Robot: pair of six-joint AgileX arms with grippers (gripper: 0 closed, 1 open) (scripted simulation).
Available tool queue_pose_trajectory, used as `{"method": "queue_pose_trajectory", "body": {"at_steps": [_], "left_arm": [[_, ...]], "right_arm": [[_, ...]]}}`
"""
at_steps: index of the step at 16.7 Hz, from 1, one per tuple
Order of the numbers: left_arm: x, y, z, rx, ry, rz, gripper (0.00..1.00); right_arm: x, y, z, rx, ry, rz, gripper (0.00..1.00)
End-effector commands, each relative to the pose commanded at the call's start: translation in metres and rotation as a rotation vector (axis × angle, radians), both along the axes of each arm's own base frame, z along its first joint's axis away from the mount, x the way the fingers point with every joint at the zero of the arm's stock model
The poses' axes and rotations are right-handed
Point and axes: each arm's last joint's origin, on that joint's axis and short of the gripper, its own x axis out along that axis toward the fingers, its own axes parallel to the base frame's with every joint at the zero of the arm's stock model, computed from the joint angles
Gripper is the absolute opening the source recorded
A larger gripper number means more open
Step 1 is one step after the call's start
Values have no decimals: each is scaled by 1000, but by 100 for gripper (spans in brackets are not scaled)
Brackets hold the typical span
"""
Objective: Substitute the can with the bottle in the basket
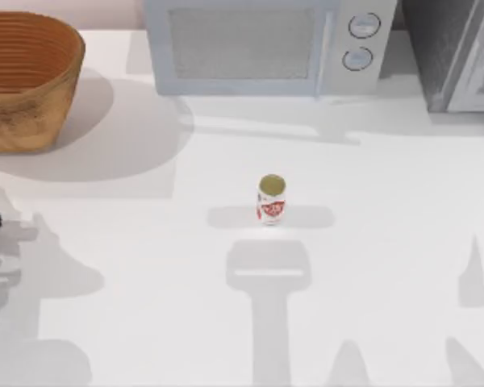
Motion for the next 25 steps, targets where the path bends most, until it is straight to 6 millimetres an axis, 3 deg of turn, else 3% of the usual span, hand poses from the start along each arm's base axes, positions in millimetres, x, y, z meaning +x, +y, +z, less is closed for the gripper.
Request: {"method": "queue_pose_trajectory", "body": {"at_steps": [10, 15, 18, 21, 23, 25], "left_arm": [[0, 0, 0, 0, 0, 1, 0], [3, 26, 20, -28, -28, 87, 0], [13, 53, 50, -42, -55, 167, 0], [33, 76, 98, -42, -76, 220, 0], [51, 78, 139, -37, -82, 221, 0], [70, 68, 177, -34, -70, 192, 0]], "right_arm": [[0, 0, 0, 0, 0, 0, 100], [0, 0, 0, 0, 0, 0, 100], [0, 0, 0, 0, 0, 0, 100], [0, 0, 0, 0, 0, 0, 100], [0, 0, 0, 0, 0, 0, 100], [0, 0, 0, 0, 0, 0, 100]]}}
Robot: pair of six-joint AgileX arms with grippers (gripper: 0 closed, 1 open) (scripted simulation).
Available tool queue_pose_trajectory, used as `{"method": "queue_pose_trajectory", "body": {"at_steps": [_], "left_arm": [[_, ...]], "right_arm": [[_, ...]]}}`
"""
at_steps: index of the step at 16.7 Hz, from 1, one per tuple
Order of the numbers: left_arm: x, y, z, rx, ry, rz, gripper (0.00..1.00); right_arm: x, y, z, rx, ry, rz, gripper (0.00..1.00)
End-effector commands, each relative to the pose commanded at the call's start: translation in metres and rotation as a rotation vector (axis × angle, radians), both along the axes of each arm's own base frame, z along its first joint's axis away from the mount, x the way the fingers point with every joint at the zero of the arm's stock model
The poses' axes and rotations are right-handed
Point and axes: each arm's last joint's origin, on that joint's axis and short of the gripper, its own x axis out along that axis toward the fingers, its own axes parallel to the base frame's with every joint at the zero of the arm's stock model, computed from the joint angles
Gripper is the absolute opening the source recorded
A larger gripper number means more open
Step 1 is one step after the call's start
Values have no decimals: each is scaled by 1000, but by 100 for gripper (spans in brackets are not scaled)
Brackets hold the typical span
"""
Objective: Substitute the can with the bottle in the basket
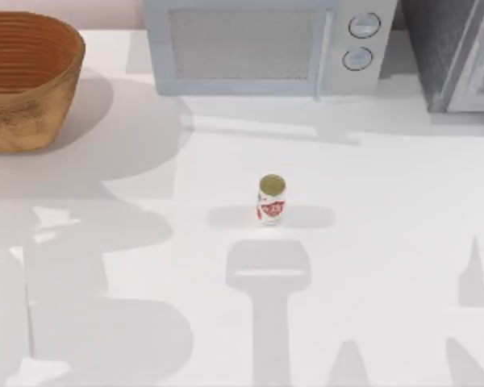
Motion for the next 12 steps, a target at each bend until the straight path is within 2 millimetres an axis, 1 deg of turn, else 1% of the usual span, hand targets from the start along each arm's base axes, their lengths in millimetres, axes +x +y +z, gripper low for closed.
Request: {"method": "queue_pose_trajectory", "body": {"at_steps": [2, 4, 6, 7, 9, 12], "left_arm": [[18, -22, 30, 5, 23, -52, 0], [33, -50, 54, 17, 43, -115, 0], [42, -75, 68, 32, 57, -169, 0], [45, -82, 72, 37, 63, -184, 0], [47, -88, 75, 41, 67, -195, 0], [46, -87, 75, 41, 65, -194, 0]], "right_arm": [[0, 0, 0, 0, 0, 0, 100], [0, 0, 0, 0, 0, 0, 100], [0, 0, 0, 0, 0, 0, 100], [0, 0, 0, 0, 0, 0, 100], [0, 0, 0, 0, 0, 0, 100], [0, 0, 0, 0, 0, 0, 100]]}}
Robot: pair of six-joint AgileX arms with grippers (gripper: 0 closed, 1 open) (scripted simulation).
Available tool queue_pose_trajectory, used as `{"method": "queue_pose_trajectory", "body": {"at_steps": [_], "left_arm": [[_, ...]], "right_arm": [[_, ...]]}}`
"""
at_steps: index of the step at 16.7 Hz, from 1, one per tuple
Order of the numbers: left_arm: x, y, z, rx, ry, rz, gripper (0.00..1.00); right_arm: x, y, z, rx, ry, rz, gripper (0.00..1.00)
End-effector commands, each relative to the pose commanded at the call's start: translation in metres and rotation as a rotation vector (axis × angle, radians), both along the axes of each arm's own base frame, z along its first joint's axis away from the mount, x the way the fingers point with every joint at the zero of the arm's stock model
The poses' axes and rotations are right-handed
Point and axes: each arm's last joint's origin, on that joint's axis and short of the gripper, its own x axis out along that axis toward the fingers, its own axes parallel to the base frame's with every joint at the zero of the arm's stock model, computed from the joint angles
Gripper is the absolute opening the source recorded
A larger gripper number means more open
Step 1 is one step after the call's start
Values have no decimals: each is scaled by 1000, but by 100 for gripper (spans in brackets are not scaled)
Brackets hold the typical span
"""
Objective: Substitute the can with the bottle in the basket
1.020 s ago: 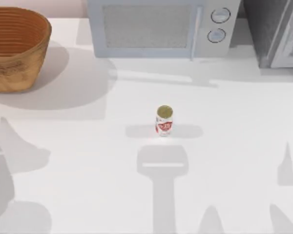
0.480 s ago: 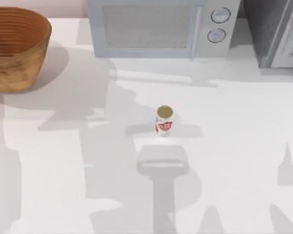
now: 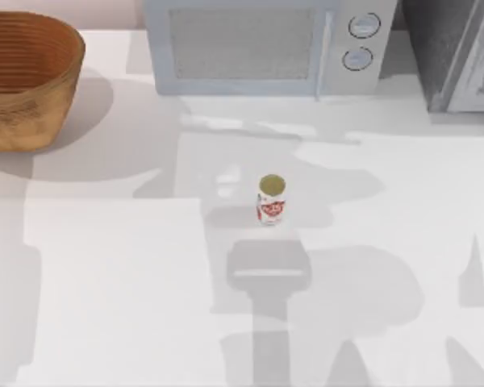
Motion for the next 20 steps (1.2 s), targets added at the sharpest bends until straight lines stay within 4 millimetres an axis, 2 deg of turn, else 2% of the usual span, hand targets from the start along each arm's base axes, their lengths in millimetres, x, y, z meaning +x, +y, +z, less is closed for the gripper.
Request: {"method": "queue_pose_trajectory", "body": {"at_steps": [3, 9, 14, 20], "left_arm": [[9, 0, -5, 1, -8, 0, 0], [44, -1, -42, -1, 4, -1, 0], [48, -2, -46, 0, 3, -1, 0], [48, -2, -46, 0, 3, -1, 45]], "right_arm": [[0, 0, 0, 0, 0, 0, 100], [0, 0, 0, 0, 0, 0, 100], [0, 0, 0, 0, 0, 0, 100], [0, 0, 0, 0, 0, 0, 100]]}}
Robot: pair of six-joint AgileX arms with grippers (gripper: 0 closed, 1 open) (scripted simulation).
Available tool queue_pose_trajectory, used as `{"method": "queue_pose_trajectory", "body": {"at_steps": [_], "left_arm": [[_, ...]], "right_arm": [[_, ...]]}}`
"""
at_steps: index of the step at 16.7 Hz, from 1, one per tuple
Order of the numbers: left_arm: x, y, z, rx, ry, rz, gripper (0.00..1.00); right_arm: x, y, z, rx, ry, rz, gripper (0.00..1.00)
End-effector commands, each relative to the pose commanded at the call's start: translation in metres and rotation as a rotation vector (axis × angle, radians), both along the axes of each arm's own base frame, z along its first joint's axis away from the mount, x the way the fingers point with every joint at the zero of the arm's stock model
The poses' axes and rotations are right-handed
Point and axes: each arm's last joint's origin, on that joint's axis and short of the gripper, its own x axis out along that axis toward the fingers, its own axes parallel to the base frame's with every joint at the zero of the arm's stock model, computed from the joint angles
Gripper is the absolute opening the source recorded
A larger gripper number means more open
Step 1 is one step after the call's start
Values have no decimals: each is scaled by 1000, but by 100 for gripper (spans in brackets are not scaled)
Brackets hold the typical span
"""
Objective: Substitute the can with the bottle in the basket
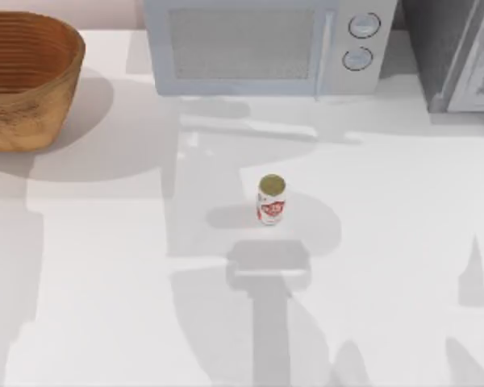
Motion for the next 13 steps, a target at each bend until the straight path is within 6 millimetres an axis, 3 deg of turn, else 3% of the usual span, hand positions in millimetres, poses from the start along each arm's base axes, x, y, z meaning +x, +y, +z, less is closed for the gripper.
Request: {"method": "queue_pose_trajectory", "body": {"at_steps": [7, 13], "left_arm": [[0, 0, 0, 0, 0, 0, 98], [0, 0, 0, 0, 0, 0, 100]], "right_arm": [[0, 0, 0, 0, 0, 0, 100], [0, 0, 0, 0, 0, 0, 100]]}}
